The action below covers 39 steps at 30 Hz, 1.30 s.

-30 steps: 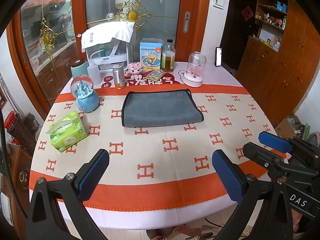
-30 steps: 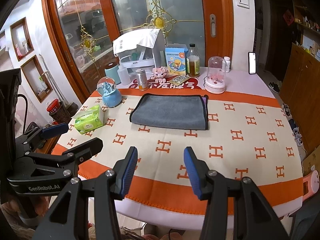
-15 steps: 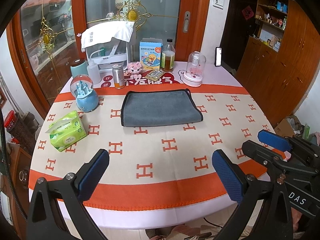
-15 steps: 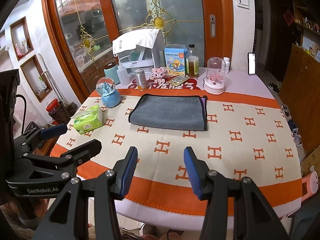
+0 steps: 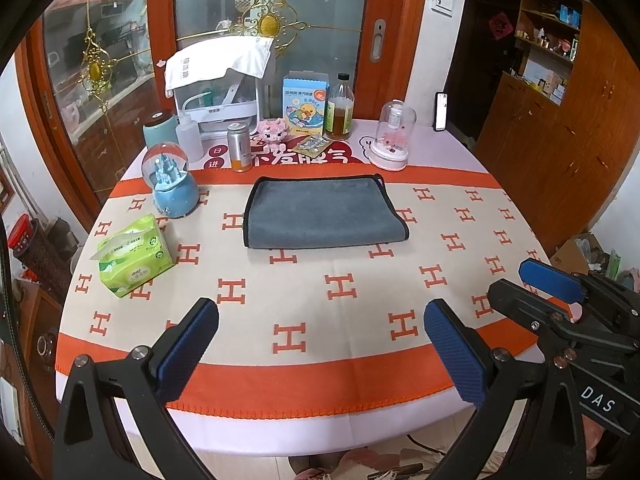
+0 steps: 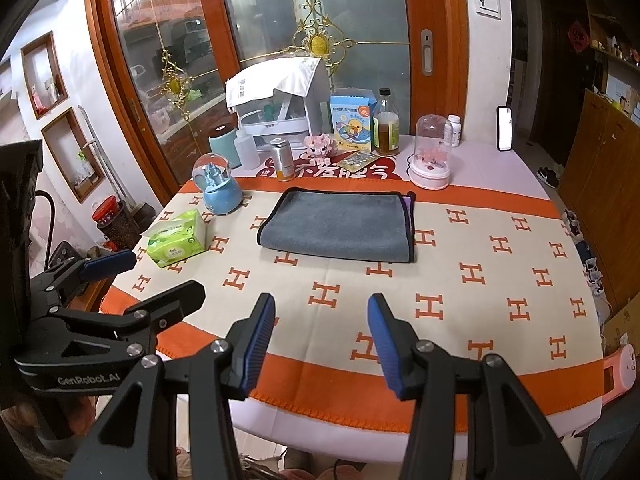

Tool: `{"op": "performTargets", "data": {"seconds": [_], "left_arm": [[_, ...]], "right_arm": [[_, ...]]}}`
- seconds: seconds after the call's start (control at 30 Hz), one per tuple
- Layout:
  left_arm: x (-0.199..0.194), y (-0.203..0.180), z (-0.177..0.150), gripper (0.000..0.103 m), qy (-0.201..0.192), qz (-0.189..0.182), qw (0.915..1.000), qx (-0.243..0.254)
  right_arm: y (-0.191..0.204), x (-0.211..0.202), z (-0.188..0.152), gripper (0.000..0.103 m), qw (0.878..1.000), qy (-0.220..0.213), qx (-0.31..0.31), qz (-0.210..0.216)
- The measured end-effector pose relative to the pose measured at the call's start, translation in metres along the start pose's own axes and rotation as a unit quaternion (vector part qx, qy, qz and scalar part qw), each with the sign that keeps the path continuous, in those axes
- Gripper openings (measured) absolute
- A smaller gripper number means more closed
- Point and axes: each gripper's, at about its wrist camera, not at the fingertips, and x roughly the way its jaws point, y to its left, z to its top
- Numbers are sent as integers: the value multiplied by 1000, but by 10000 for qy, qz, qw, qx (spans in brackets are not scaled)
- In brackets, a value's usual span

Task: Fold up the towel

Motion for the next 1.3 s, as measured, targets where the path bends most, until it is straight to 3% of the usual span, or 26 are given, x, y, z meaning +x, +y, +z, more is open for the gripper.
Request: {"op": "performTargets", "data": {"seconds": [1.3], "left_arm": [[9,3,2,102,130,93,9998,-74]], "right_arm": [[9,5,-1,48,9999,27,-101,111]]}}
